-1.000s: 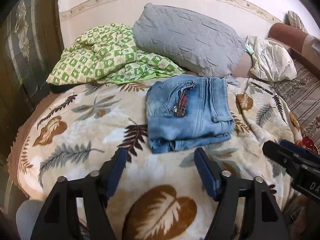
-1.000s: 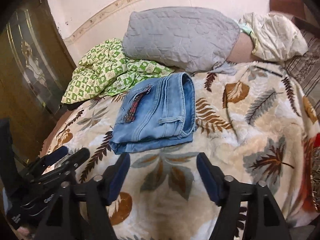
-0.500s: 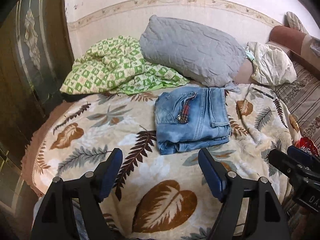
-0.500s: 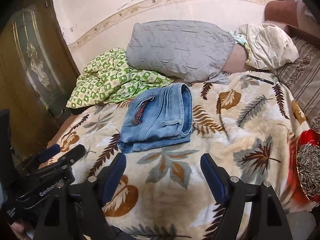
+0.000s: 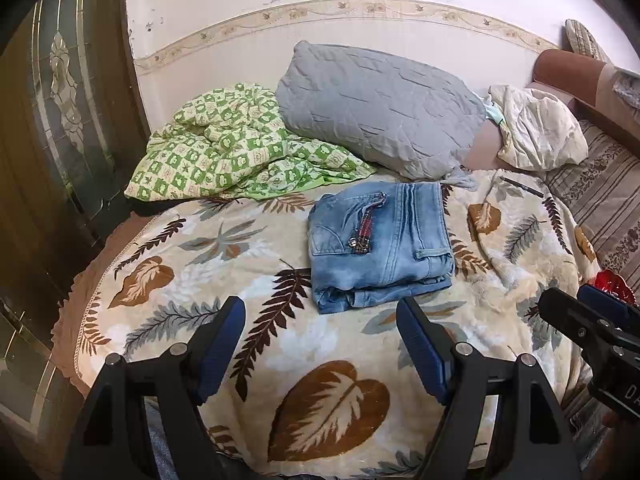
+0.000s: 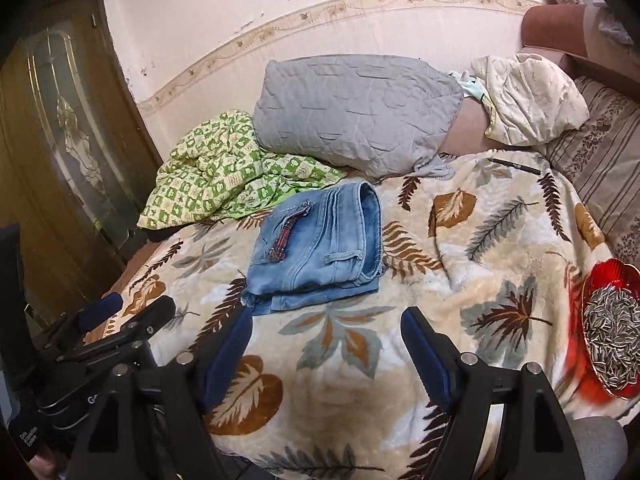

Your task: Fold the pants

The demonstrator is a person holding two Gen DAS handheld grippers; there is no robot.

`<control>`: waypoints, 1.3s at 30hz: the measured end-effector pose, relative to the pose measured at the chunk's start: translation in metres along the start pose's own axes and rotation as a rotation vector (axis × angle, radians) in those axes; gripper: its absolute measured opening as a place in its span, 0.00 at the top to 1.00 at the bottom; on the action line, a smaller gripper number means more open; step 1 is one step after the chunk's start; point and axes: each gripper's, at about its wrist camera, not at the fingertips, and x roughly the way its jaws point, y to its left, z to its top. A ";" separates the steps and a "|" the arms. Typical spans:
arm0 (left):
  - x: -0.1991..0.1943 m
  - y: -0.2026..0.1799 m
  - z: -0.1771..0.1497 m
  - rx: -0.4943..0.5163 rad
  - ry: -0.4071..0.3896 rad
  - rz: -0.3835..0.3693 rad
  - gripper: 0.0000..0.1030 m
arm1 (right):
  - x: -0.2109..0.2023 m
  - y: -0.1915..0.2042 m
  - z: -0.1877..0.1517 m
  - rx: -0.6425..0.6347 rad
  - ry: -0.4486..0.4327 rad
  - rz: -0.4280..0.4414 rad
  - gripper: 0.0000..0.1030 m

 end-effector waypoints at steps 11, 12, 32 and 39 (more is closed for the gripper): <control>0.004 -0.004 -0.003 0.001 0.019 0.017 0.24 | -0.002 -0.005 0.001 0.011 -0.015 0.001 0.23; 0.002 -0.005 -0.003 0.003 0.013 0.017 0.24 | -0.002 -0.005 0.001 0.013 -0.014 0.003 0.23; 0.008 -0.002 -0.004 -0.005 0.050 0.043 0.24 | -0.002 -0.005 -0.001 -0.002 -0.007 0.003 0.23; 0.009 -0.002 -0.004 0.000 0.054 0.046 0.24 | -0.002 -0.005 -0.001 -0.001 -0.005 0.004 0.23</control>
